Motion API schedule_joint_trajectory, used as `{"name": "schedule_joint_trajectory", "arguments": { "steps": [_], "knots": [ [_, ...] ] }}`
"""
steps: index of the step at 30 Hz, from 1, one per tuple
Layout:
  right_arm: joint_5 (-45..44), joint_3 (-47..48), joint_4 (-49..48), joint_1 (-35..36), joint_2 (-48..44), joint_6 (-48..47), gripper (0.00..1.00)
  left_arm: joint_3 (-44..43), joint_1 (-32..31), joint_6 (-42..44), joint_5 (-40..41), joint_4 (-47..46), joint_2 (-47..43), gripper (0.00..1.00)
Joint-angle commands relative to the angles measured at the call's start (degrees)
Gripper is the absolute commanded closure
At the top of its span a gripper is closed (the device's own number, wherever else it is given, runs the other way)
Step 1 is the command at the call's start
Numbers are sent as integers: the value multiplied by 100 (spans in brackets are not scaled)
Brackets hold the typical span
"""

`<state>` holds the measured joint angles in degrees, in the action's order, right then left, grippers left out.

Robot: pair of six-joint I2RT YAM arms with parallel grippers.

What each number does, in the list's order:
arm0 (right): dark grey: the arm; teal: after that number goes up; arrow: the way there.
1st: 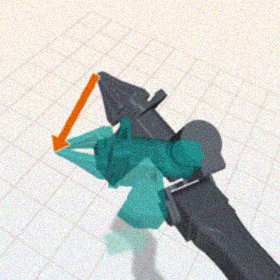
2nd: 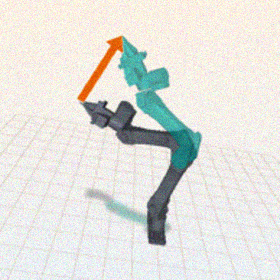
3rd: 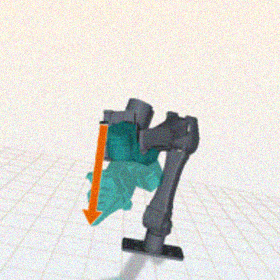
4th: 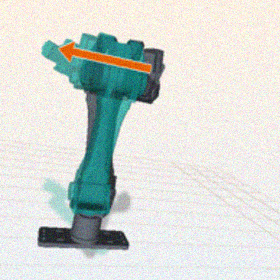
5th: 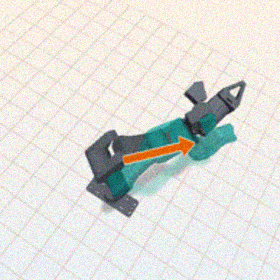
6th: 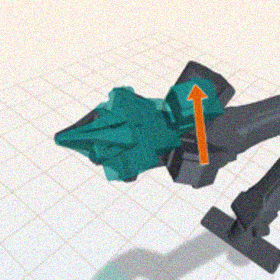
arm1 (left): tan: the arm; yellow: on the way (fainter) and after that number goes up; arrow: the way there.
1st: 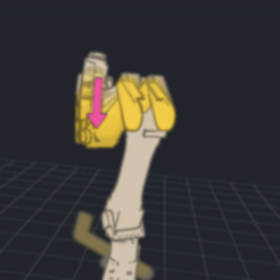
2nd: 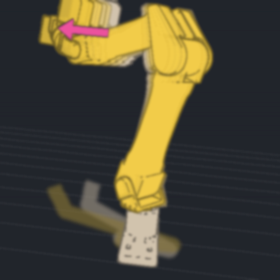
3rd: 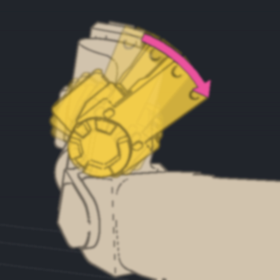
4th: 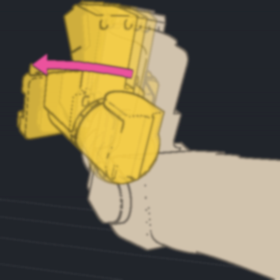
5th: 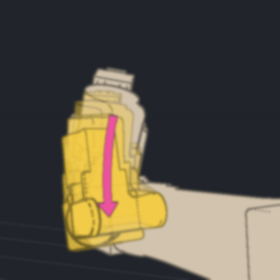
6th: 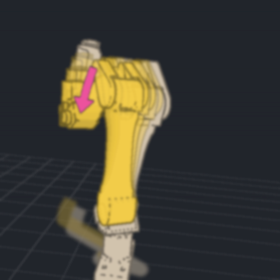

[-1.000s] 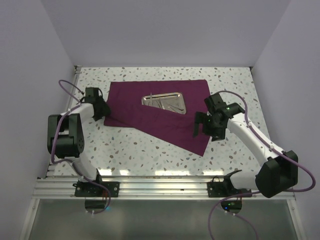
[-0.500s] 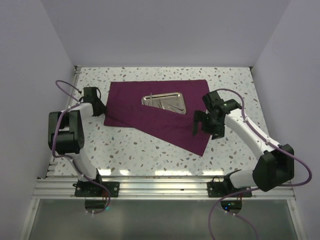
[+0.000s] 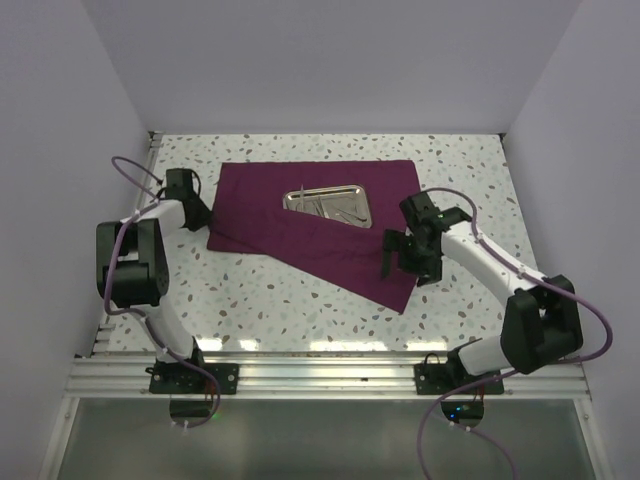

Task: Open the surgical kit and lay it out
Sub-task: Open the surgical kit at the center of the board.

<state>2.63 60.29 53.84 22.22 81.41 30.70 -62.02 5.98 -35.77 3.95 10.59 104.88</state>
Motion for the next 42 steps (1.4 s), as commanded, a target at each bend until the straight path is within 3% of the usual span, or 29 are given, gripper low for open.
{"name": "schedule_joint_trajectory", "arguments": {
  "steps": [1,8,16,22,25,26,29,33,37,42],
  "knots": [
    [422,-465,-585,46,156,-11,2,-363,79,184,28,557,-477,100],
    [203,-1010,-1146,713,745,76,2,-460,70,325,-34,1015,-1092,100],
    [-43,-1011,-1868,749,1604,112,4,-504,26,483,-140,1463,-1540,100],
    [-394,-958,-2123,802,2282,129,35,-531,18,676,-140,1806,-1874,100],
    [-535,-984,-2176,863,2432,138,57,-522,18,764,-131,1894,-1989,100],
    [-562,-993,-2194,889,2511,138,69,-522,17,773,-131,1912,-2015,100],
    [-632,-923,-2150,924,2591,147,87,-504,17,826,-140,1956,-2086,100],
    [-738,-809,-2062,951,2679,173,98,-469,17,879,-183,1964,-2130,100],
    [-808,-712,-1869,977,2530,156,100,-478,17,896,-254,1991,-2208,100],
    [-1202,-387,-799,977,1198,121,100,-706,9,861,-640,2376,-2629,100]
  ]
}}
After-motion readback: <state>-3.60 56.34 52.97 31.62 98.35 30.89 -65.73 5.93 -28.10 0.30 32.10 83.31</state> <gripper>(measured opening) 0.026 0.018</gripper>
